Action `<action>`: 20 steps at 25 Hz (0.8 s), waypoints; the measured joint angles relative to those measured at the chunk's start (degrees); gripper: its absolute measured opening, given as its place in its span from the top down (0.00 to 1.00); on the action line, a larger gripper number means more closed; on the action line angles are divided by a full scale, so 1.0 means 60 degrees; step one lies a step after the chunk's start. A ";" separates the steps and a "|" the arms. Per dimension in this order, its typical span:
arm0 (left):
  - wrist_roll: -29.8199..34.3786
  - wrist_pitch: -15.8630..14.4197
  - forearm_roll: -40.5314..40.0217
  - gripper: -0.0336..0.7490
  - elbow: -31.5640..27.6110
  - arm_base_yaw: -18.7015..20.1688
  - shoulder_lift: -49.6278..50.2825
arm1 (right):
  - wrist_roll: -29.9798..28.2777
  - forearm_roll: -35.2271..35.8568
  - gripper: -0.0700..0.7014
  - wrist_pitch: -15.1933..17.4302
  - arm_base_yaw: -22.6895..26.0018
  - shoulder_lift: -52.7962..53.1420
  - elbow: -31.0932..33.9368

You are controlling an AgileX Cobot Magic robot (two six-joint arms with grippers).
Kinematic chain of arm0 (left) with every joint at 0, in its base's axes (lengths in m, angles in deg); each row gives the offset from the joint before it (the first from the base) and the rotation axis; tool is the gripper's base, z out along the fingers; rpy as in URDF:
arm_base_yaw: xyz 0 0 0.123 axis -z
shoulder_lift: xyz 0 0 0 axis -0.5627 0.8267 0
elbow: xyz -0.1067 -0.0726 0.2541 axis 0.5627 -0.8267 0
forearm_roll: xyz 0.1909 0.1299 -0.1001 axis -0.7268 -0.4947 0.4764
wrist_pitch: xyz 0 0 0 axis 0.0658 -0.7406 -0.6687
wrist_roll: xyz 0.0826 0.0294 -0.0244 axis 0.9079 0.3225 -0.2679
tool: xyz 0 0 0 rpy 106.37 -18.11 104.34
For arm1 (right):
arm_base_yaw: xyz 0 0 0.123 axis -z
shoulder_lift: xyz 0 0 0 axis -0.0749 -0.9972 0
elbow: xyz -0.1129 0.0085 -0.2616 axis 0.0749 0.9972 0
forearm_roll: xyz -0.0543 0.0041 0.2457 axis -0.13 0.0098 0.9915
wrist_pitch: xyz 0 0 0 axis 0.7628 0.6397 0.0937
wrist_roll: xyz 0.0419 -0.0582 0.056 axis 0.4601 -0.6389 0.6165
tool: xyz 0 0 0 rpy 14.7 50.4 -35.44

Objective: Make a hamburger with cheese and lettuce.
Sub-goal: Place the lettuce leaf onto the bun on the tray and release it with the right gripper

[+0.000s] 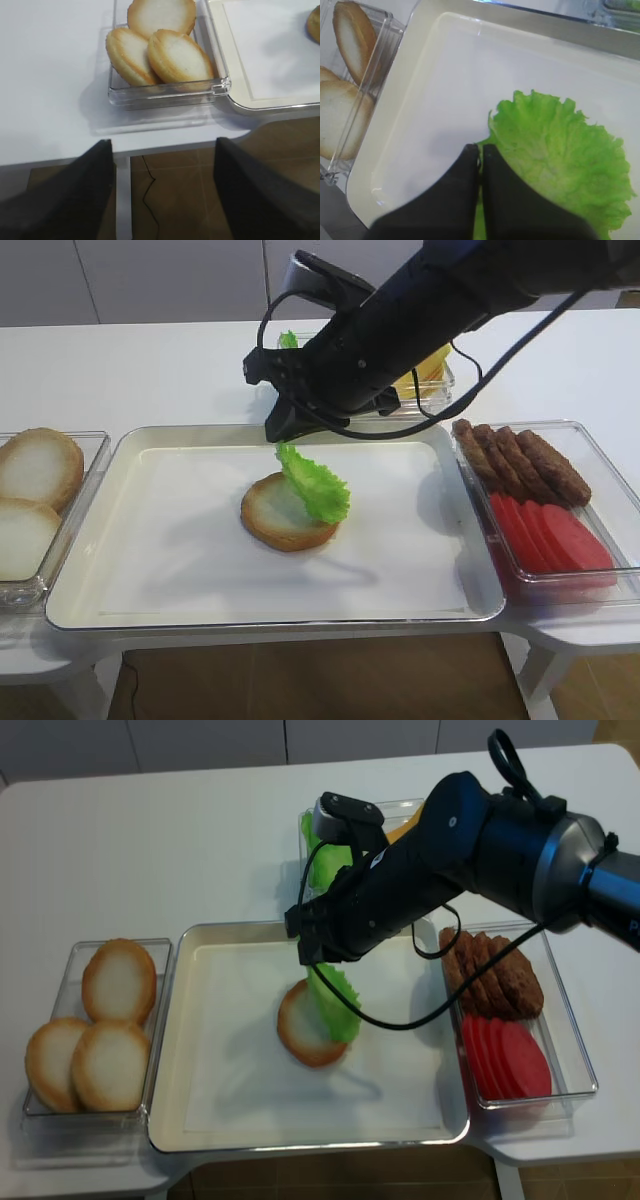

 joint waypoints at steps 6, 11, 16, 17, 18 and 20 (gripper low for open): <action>0.0000 0.0000 0.0000 0.36 0.0000 0.0000 0.0000 | 0.0000 0.0058 0.90 0.0000 -0.0057 0.0000 0.0000; 0.0000 0.0000 0.0000 0.36 0.0000 0.0000 0.0000 | 0.0023 -0.0062 0.90 0.0201 -0.0057 0.0000 0.0000; 0.0000 0.0000 0.0000 0.36 0.0000 0.0000 0.0000 | 0.0023 -0.0374 0.87 0.0370 -0.0057 0.0000 0.0000; 0.0000 0.0000 0.0000 0.36 0.0000 0.0000 0.0000 | 0.0023 -0.0374 0.86 0.0370 -0.0057 0.0000 0.0000; 0.0000 0.0000 0.0000 0.36 0.0000 0.0000 0.0000 | 0.0023 -0.0379 0.84 0.0370 -0.0057 0.0000 0.0000; 0.0000 0.0000 0.0000 0.36 0.0000 0.0000 0.0000 | 0.0023 -0.0395 0.78 0.0370 -0.0057 0.0000 0.0000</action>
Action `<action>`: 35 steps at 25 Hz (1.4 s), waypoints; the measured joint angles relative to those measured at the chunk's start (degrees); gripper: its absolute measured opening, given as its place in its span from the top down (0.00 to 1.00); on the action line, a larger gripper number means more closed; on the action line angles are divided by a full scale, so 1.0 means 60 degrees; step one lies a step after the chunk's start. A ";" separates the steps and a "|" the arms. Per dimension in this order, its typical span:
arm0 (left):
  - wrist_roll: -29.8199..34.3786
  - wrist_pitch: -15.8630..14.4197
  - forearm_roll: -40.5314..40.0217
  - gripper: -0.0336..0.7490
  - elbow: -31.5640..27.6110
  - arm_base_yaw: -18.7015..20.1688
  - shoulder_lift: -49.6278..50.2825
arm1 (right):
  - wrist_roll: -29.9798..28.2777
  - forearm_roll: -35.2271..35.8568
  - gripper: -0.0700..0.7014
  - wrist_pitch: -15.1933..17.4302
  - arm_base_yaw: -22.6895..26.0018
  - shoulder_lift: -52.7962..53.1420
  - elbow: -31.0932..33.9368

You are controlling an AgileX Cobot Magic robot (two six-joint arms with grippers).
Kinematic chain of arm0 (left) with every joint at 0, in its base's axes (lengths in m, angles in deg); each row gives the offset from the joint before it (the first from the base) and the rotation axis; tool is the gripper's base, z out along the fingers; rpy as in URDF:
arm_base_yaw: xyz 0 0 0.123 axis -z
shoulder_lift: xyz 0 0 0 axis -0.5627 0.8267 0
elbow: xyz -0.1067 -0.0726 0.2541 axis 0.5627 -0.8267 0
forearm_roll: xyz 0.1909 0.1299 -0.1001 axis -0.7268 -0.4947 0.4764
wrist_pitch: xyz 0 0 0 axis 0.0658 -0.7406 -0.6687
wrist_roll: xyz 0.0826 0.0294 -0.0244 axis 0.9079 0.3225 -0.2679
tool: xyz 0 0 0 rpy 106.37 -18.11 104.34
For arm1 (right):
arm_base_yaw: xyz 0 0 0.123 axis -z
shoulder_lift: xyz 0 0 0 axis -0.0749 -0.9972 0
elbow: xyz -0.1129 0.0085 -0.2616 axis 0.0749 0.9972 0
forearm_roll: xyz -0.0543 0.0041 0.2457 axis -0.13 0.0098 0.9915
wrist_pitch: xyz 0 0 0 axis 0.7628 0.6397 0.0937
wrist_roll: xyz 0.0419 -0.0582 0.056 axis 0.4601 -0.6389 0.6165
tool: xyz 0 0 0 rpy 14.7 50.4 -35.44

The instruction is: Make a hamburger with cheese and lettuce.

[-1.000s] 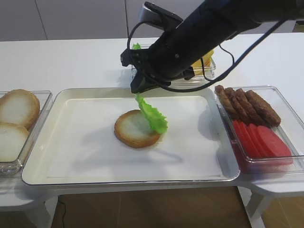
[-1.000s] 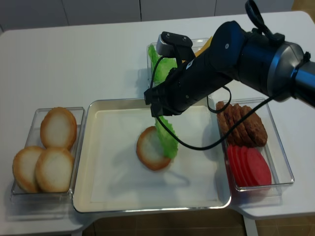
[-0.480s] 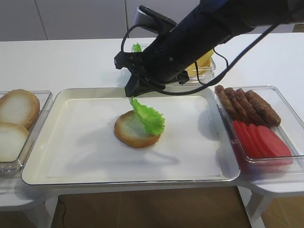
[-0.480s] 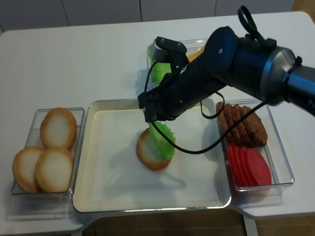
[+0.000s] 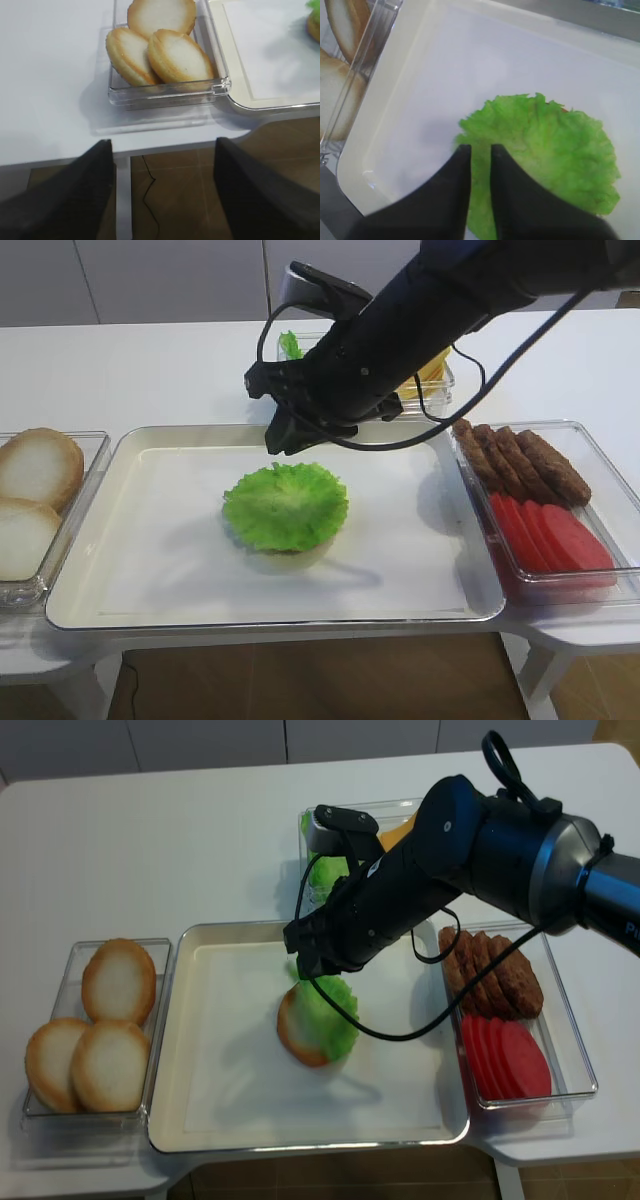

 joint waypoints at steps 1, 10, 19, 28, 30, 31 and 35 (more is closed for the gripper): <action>0.0000 0.0000 0.0000 0.36 0.0000 0.0000 0.0000 | 0.0000 0.0000 0.75 0.0000 0.0000 0.0000 0.0000; 0.0000 0.0000 0.0000 0.36 0.0000 0.0000 0.0000 | 0.0000 -0.0111 0.32 0.0000 0.0000 0.0000 0.0000; 0.0000 0.0000 0.0000 0.36 0.0000 0.0000 0.0000 | 0.1791 -0.2739 0.28 0.1154 0.0859 0.0863 -0.0059; 0.0000 0.0000 0.0000 0.36 0.0000 0.0000 0.0000 | 0.2318 -0.5202 0.28 0.2806 0.3497 0.2149 -0.0072; 0.0000 0.0000 0.0000 0.36 0.0000 0.0000 0.0000 | 0.2410 -0.5565 0.28 0.3004 0.3919 0.2345 -0.0072; 0.0000 0.0000 0.0000 0.36 0.0000 0.0000 0.0000 | 0.2432 -0.5715 0.28 0.3076 0.4096 0.2414 -0.0072; 0.0000 0.0000 0.0000 0.36 0.0000 0.0000 0.0000 | 0.2648 -0.6068 0.29 0.3307 0.4325 0.2867 0.0030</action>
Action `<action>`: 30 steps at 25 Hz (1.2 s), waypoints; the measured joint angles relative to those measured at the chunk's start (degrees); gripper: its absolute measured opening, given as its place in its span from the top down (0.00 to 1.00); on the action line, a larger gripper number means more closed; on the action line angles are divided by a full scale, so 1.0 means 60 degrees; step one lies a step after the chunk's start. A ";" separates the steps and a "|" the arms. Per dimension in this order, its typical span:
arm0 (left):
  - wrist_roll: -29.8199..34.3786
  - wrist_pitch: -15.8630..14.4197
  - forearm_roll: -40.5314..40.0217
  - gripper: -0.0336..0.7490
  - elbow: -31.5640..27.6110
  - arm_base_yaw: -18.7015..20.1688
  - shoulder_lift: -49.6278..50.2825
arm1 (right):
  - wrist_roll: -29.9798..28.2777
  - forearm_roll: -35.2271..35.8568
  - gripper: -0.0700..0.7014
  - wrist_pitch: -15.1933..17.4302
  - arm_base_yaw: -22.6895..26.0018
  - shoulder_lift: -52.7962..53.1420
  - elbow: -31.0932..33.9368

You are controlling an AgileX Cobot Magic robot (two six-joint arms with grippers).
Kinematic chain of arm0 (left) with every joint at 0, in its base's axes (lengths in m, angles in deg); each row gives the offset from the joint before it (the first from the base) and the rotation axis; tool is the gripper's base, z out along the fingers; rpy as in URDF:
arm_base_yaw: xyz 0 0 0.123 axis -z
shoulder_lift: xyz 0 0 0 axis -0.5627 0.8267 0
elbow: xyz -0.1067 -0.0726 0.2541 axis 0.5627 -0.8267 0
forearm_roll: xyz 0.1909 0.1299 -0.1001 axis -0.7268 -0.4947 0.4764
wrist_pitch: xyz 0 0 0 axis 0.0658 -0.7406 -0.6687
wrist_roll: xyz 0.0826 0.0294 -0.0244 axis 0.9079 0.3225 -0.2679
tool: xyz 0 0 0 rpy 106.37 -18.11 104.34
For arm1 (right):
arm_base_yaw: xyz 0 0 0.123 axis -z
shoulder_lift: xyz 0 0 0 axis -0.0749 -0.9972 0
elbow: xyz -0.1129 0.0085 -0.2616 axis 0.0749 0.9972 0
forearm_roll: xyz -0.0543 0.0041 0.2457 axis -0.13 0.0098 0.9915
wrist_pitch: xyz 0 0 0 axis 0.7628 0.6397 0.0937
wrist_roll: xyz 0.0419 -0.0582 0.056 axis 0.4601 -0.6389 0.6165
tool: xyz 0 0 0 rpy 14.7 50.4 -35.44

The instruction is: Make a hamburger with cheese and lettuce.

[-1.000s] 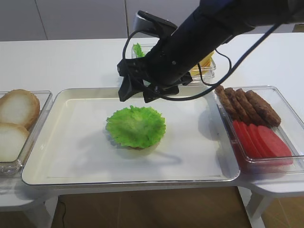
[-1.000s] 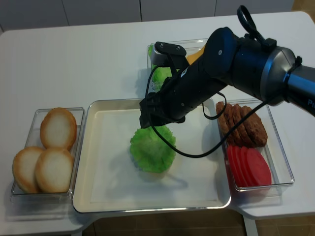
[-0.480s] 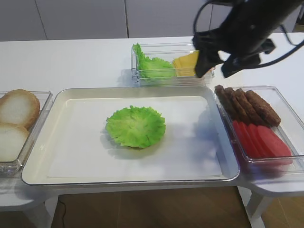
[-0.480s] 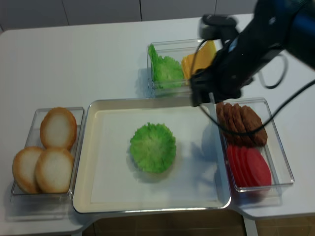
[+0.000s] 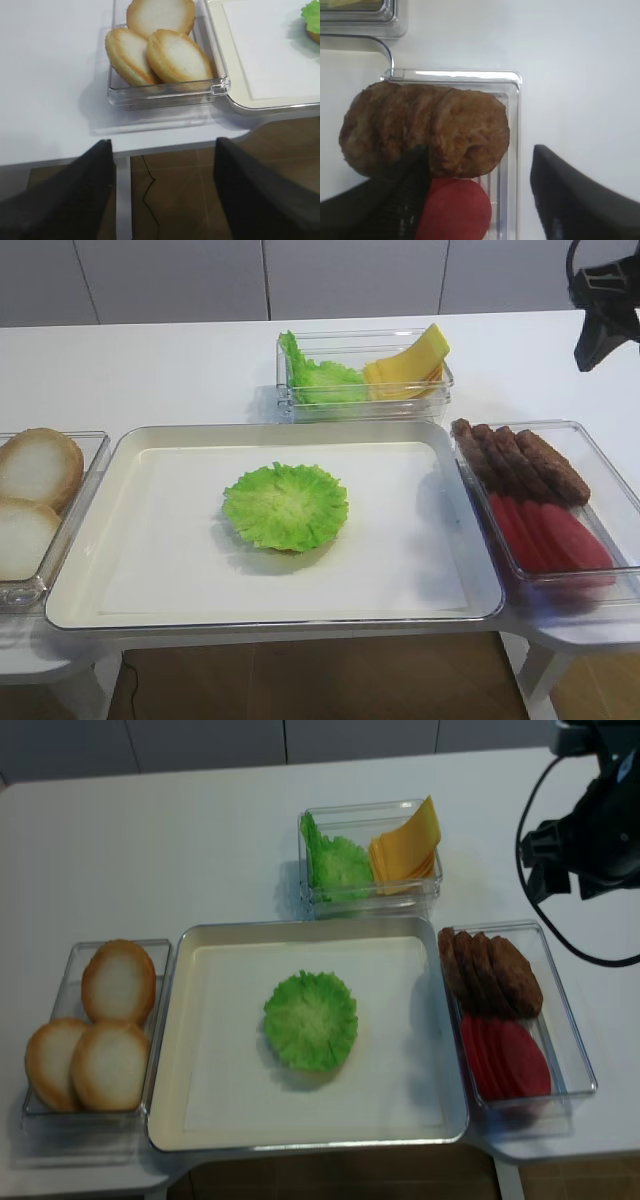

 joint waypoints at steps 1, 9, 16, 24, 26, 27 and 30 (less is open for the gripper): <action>0.0000 0.0000 0.0000 0.36 0.0000 0.0000 0.0000 | 0.0015 -0.0001 0.30 0.0091 0.0000 0.0172 0.0048; 0.0000 0.0000 0.0000 0.36 0.0000 0.0000 0.0000 | 0.0245 -0.0083 0.30 0.0743 0.0000 0.2723 0.1446; 0.0000 0.0000 0.0000 0.36 0.0000 0.0000 0.0000 | 0.0994 -0.0175 0.30 0.0733 0.0000 0.5879 0.3617; 0.0000 0.0000 0.0000 0.36 0.0000 0.0000 0.0000 | 0.1050 -0.0197 0.30 0.1118 0.0000 0.9600 0.5112; 0.0000 0.0000 0.0000 0.36 0.0000 0.0000 0.0000 | 0.1050 -0.0197 0.30 0.1317 0.0000 1.0364 0.5220; 0.0000 0.0000 0.0000 0.36 0.0000 0.0000 0.0000 | 0.1050 -0.0197 0.30 0.1446 0.0000 1.0748 0.5249; 0.0000 0.0000 0.0000 0.36 0.0000 0.0000 0.0000 | 0.1050 -0.0197 0.30 0.1821 0.0000 1.1764 0.5450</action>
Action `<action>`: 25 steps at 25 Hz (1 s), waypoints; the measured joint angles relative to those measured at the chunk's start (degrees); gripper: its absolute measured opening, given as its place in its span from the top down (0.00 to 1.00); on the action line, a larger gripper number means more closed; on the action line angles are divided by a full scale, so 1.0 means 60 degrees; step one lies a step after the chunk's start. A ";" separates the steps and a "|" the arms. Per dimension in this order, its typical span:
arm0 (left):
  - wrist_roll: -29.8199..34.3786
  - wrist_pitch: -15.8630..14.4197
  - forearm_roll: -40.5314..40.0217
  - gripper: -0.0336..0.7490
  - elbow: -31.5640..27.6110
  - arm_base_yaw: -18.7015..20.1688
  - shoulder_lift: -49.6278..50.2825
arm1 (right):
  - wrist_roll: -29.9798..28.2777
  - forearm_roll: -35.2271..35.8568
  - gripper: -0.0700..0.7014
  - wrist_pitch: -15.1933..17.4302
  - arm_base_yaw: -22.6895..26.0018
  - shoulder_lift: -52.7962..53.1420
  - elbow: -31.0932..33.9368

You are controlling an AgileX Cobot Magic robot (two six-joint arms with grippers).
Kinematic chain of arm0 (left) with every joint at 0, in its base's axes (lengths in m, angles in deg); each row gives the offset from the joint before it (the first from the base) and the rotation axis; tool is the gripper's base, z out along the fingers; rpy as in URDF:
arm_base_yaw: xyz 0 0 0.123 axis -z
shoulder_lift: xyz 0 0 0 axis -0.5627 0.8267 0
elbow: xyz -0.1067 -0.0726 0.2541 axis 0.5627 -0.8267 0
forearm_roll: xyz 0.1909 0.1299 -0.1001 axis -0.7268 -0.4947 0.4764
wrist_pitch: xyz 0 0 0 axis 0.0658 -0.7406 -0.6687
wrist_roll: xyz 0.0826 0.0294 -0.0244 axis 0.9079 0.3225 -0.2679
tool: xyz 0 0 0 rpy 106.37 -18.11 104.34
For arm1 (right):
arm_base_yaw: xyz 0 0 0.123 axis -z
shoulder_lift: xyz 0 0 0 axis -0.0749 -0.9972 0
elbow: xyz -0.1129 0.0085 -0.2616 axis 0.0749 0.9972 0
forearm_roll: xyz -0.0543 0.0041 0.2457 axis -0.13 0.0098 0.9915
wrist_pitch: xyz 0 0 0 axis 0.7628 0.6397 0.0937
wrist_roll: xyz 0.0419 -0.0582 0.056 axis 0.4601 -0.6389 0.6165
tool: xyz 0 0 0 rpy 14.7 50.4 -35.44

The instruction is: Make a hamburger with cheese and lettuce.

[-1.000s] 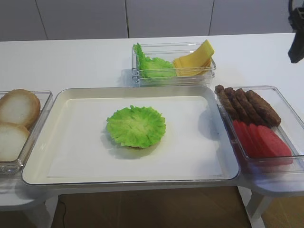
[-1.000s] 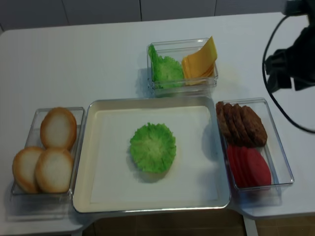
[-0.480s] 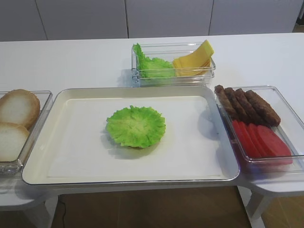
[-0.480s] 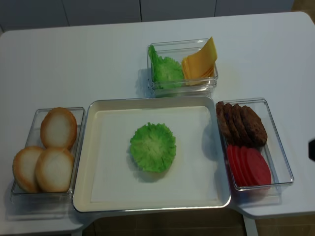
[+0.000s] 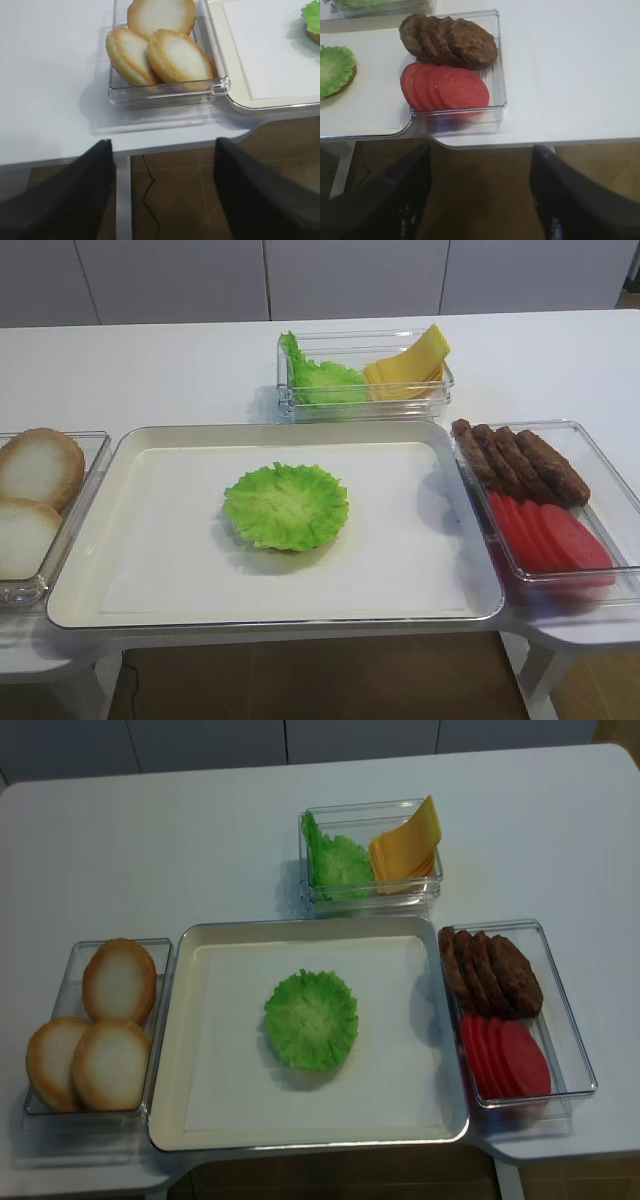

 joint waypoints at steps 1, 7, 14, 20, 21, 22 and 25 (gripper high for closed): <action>0.0000 0.0000 0.0000 0.36 0.0000 0.0000 0.0000 | 0.0000 0.0018 0.30 0.0047 0.0000 0.0343 0.0122; 0.0000 0.0000 0.0000 0.36 0.0000 0.0000 0.0000 | 0.0000 0.0193 0.31 0.0147 0.0000 0.2149 0.0916; 0.0000 0.0000 0.0000 0.36 0.0000 0.0000 0.0000 | -0.0372 0.0076 0.31 -0.0555 0.0000 0.2770 0.1892; 0.0000 0.0000 0.0000 0.36 0.0000 0.0000 0.0000 | -0.0884 0.0040 0.31 -0.1245 0.0000 0.2770 0.2614; 0.0000 0.0000 0.0000 0.36 0.0000 0.0000 0.0000 | -0.0884 0.0040 0.31 -0.1245 0.0000 0.2770 0.2713; 0.0000 0.0000 0.0000 0.36 0.0000 0.0000 0.0000 | -0.0884 0.0040 0.31 -0.1227 0.0000 0.2770 0.2746; 0.0000 0.0000 0.0000 0.36 0.0000 0.0000 0.0000 | -0.0935 0.0040 0.31 -0.1245 0.0000 0.2770 0.2746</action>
